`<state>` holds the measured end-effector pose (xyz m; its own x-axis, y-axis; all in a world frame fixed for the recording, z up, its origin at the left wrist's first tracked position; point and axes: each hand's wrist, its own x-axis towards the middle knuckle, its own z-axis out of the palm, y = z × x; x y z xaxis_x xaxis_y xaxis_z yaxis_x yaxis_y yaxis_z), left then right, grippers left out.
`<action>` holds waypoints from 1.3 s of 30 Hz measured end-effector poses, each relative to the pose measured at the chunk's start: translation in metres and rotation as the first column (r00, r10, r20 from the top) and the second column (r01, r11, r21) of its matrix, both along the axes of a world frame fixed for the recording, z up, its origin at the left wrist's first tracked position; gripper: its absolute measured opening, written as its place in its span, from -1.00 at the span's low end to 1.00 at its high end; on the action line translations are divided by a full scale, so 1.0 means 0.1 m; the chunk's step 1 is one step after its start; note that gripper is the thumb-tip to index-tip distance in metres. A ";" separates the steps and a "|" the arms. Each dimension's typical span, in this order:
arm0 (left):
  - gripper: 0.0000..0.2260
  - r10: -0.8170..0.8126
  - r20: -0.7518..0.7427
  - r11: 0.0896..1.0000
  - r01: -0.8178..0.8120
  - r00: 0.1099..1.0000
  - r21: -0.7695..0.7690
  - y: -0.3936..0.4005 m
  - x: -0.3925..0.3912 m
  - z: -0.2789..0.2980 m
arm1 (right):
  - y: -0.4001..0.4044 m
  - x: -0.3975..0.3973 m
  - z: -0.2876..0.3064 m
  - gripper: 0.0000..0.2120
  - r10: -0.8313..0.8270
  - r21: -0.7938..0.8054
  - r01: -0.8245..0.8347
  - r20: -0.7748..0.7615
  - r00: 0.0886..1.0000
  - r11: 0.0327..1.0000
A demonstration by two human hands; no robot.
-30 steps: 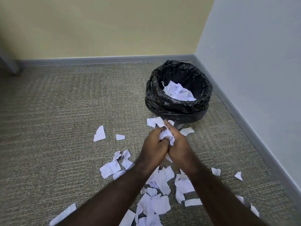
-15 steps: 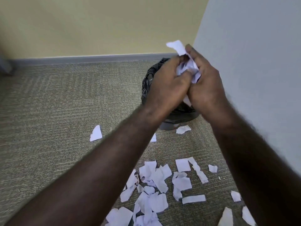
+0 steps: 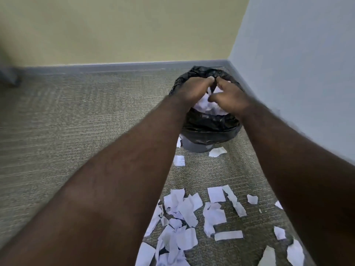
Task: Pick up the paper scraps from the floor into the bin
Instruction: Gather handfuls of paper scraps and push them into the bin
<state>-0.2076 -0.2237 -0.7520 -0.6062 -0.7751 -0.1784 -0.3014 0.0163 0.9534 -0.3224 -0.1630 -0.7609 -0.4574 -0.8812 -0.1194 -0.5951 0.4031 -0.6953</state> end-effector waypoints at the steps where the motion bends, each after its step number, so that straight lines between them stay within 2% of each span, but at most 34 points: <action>1: -0.72 0.002 -0.005 1.000 -0.002 1.000 -0.006 -0.02 0.02 -0.01 | 0.01 -0.03 0.01 -0.28 -0.012 -0.016 0.013 0.015 1.000 1.000; 3: -0.70 0.010 -0.050 1.000 -0.010 0.999 -0.008 -0.04 0.03 -0.01 | 0.06 -0.06 0.04 -0.27 -0.025 -0.062 0.028 0.041 0.999 0.998; 7: -0.74 0.107 -0.195 0.988 -0.127 0.975 -0.091 0.01 0.08 0.02 | 0.25 -0.01 0.11 -0.54 -0.072 -0.264 0.082 0.048 0.996 0.961; 10: -0.83 0.147 -0.316 0.974 -0.192 0.937 -0.116 0.12 0.21 0.01 | 0.45 0.00 0.10 -0.56 -0.135 -0.386 0.149 0.062 0.989 0.911; 13: -0.76 0.163 -0.378 0.963 -0.230 0.911 -0.139 0.22 0.40 -0.07 | 0.73 -0.05 -0.05 -0.58 -0.190 -0.457 0.224 0.120 0.975 0.861; 15: -0.66 0.194 -0.381 0.944 -0.278 0.904 -0.180 0.29 0.59 -0.17 | 0.98 -0.14 -0.22 -0.60 -0.222 -0.478 0.243 0.101 0.970 0.844; 19: -0.68 0.246 -0.327 0.876 -0.354 0.912 -0.329 0.51 1.07 -0.46 | 1.56 -0.34 -0.77 -0.58 -0.273 -0.378 0.266 0.037 0.961 0.887; 21: -0.68 0.252 -0.271 0.861 -0.344 0.929 -0.376 0.60 1.35 -0.68 | 1.86 -0.36 -1.04 -0.57 -0.292 -0.281 0.270 -0.039 0.956 0.921; 24: -0.63 0.224 -0.091 0.898 -0.242 0.970 -0.368 0.81 1.83 -1.12 | 2.35 -0.36 -1.43 -0.58 -0.308 -0.068 0.302 -0.126 0.943 0.951; 25: -0.60 0.206 -0.026 0.913 -0.201 0.978 -0.356 0.90 2.02 -1.27 | 2.54 -0.34 -1.57 -0.55 -0.319 0.004 0.322 -0.134 0.938 0.947; 28: -0.53 0.183 0.150 0.931 -0.123 0.972 -0.343 1.22 2.64 -1.65 | 3.07 -0.32 -2.14 -0.29 -0.352 0.171 0.396 -0.237 0.905 0.902; 29: -0.51 0.213 0.206 0.930 -0.135 0.955 -0.341 1.32 2.85 -1.78 | 3.22 -0.27 -2.27 -0.31 -0.373 0.207 0.426 -0.251 0.893 0.881; 31: -0.43 0.329 0.322 0.907 -0.203 0.888 -0.368 1.49 3.31 -2.03 | 3.42 -0.09 -2.41 -0.45 -0.393 0.264 0.449 -0.240 0.888 0.853; 33: -0.36 0.453 0.453 0.872 -0.276 0.768 -0.404 1.68 3.77 -2.30 | 3.59 0.12 -2.55 -0.41 -0.333 0.272 0.400 -0.261 0.906 0.875; 36: -0.33 0.472 0.664 0.873 -0.200 0.580 -0.446 1.99 4.35 -2.63 | 3.73 0.36 -2.64 -0.36 -0.302 0.299 0.372 -0.257 0.918 0.879; 39: -0.30 0.466 0.717 0.884 -0.244 0.519 -0.399 2.30 4.52 -2.73 | 3.79 0.64 -2.61 -0.26 -0.310 0.268 0.352 -0.187 0.932 0.897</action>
<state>0.2447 0.0068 -1.0251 0.0211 -0.9735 -0.2276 -0.9415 -0.0960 0.3231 -0.2581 0.2161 -1.0222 -0.7468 -0.6107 -0.2633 -0.4714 0.7654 -0.4382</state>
